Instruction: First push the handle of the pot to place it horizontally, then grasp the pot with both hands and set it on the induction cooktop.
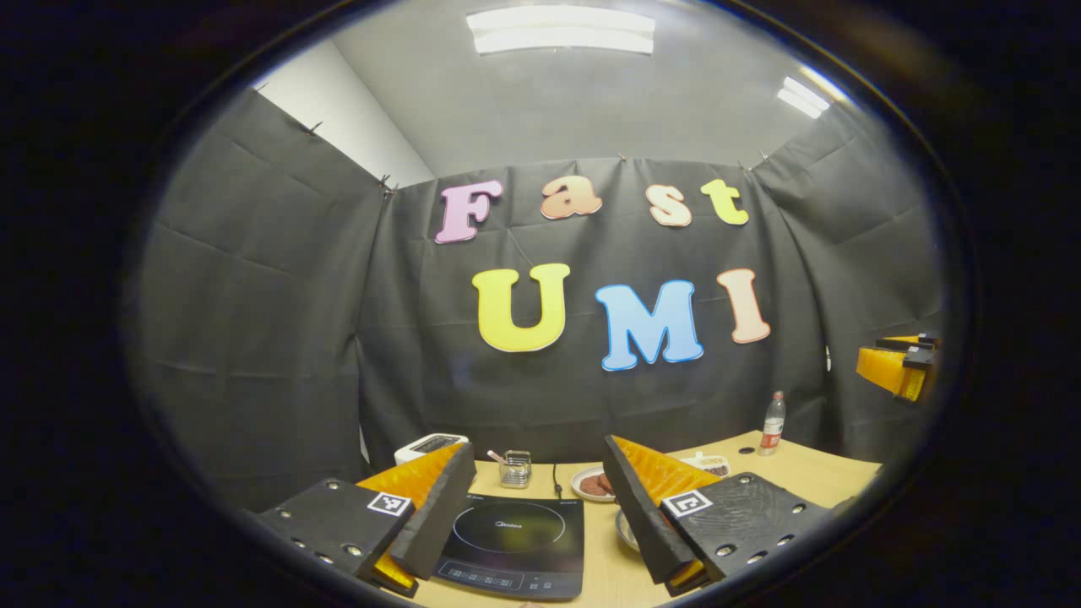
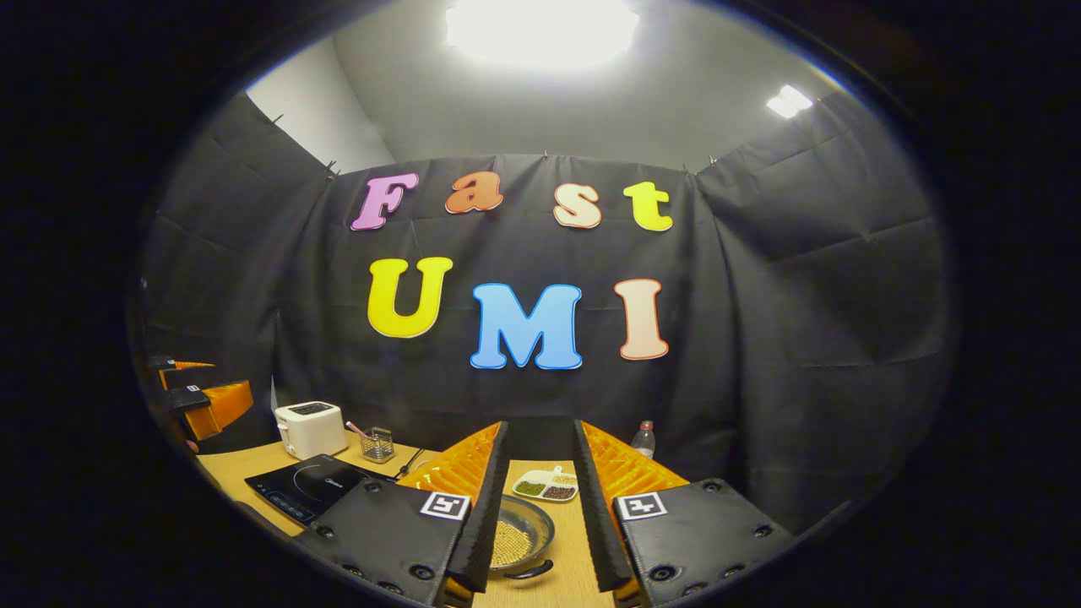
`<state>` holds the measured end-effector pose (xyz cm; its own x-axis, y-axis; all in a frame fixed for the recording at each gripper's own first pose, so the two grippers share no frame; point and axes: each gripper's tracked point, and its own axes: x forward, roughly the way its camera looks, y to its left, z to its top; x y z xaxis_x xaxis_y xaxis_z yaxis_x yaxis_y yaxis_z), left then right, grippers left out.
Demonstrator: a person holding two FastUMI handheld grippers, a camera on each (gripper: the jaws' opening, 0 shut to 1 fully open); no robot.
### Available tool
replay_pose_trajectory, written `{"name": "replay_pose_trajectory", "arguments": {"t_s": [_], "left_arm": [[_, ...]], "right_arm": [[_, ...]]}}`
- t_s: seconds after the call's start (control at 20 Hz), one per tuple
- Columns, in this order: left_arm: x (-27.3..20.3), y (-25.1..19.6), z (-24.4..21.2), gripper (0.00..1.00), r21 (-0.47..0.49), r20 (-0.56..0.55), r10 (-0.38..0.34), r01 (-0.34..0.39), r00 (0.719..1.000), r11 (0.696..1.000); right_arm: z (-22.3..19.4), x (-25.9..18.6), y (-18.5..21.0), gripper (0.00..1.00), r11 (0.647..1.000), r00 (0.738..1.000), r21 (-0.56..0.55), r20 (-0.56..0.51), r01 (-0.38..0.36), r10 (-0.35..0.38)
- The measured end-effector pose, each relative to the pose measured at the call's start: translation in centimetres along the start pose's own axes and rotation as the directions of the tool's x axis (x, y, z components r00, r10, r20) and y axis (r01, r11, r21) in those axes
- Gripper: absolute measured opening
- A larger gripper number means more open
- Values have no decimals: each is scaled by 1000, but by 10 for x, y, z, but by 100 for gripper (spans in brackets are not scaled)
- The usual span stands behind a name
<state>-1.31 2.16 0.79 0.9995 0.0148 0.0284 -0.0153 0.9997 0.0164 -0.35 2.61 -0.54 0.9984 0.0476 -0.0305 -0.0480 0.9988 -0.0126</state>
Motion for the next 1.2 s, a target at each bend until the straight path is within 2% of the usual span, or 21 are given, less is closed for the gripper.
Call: {"name": "replay_pose_trajectory", "arguments": {"t_s": [0.05, 0.15, 0.25, 0.3, 0.4, 0.45, 0.7, 0.75, 0.95, 1.0, 1.2], "left_arm": [[-1, 1, -1, 89, 1, -2, -2, 2, 1000, 1000], [2, 5, -1, 92, 5, 0, -1, 1, 1000, 1000], [2, 9, 0, 89, 4, 2, 0, 0, 1000, 1000], [2, 12, -1, 92, 5, 3, 1, -1, 1000, 1000], [2, 18, -3, 89, 7, 2, -1, 1, 1000, 1000], [3, 21, -4, 92, 7, 1, -2, 2, 1000, 1000], [5, 40, -7, 92, 0, 1, -8, 8, 1000, 1000], [6, 45, -9, 89, 2, 2, -8, 8, 1000, 1000], [6, 66, -20, 89, -4, -11, -3, 3, 1000, 1000], [6, 73, -22, 92, -6, -14, 1, -1, 1000, 1000], [5, 97, -23, 89, 3, -9, 23, -23, 1000, 1000]], "right_arm": [[0, -2, 1, 47, 1000, 1000, -5, -3, -1, 1], [-2, 0, 8, 22, 1000, 1000, -11, -6, -17, 17], [-2, 4, 2, 8, 1000, 1000, -31, -1, 6, -6], [0, 2, 8, 3, 1000, 1000, -31, 0, 3, -3], [-8, 6, 20, 2, 999, 999, -26, -20, -26, 26], [-11, 8, 25, 2, 999, 999, -22, -32, -36, 36], [-40, 12, 47, 2, 996, 989, -3, -121, -91, 90], [-49, 14, 51, 0, 995, 985, -3, -146, -99, 97], [-81, 14, 66, 2, 992, 965, 2, -232, -127, 123], [-89, 16, 69, 0, 991, 960, -5, -252, -131, 125], [-118, 18, 81, 2, 984, 931, -25, -328, -175, 158]]}}
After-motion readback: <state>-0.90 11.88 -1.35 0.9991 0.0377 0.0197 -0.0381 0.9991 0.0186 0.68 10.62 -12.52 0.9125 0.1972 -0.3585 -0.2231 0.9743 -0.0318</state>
